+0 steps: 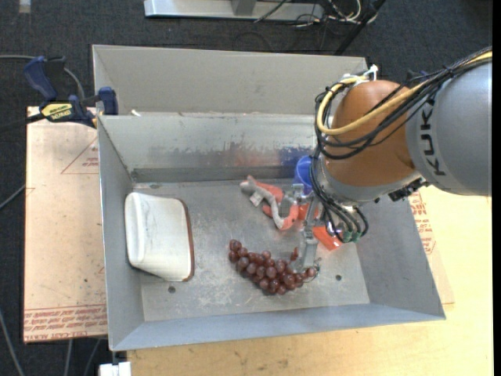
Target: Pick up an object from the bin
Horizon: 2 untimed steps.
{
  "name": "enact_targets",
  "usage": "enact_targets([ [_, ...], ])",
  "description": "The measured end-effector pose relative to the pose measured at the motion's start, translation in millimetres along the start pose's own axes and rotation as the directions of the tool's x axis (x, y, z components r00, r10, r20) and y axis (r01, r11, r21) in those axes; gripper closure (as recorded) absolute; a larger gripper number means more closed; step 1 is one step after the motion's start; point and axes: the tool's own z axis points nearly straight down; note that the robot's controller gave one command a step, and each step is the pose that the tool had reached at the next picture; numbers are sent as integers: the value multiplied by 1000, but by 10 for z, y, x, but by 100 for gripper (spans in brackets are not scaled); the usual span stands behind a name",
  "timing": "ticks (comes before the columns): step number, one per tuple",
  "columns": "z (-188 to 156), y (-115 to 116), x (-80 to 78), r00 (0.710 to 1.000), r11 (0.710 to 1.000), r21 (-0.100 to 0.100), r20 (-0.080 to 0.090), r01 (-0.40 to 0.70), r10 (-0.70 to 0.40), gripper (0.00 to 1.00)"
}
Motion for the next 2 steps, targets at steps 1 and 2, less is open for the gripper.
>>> enact_targets([
  [1, 336, 48, 161, 998, 998, 0, 3, 69, -69, 0],
  [2, 825, 63, 164, 965, 965, -1, 1, 262, -262, 0],
])
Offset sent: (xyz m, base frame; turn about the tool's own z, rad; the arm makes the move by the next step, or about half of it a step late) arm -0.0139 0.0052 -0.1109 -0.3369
